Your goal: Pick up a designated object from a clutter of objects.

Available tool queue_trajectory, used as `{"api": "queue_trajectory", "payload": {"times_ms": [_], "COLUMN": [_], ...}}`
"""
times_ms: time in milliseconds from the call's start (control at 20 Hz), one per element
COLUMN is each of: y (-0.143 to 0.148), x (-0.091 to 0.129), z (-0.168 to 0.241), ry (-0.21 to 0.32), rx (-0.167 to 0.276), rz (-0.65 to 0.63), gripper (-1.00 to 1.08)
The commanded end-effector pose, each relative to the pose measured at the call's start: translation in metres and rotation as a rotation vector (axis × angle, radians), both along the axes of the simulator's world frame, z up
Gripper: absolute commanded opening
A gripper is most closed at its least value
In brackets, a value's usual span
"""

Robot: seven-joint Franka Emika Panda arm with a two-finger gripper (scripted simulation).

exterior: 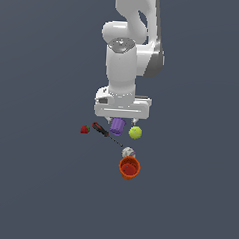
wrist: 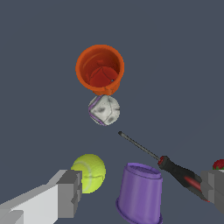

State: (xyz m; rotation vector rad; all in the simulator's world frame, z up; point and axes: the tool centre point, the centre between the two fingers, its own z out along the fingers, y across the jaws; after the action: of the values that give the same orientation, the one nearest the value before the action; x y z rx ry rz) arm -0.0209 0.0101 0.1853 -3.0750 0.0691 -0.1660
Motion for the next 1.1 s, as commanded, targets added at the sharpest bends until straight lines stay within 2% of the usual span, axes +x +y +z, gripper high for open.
{"api": "queue_trajectory", "payload": {"times_ms": [0,550,1050], "y": [-0.001,-0.011,-0.019], "x": [-0.007,-0.044,-0.073], "z": [-0.014,-0.066,-0.091], "ry": [-0.016,-0.082,-0.121], "rx": [0.002,-0.007,-0.024], "rz": [-0.009,-0.053,-0.080], "gripper": [1.08,1.08,1.08]}}
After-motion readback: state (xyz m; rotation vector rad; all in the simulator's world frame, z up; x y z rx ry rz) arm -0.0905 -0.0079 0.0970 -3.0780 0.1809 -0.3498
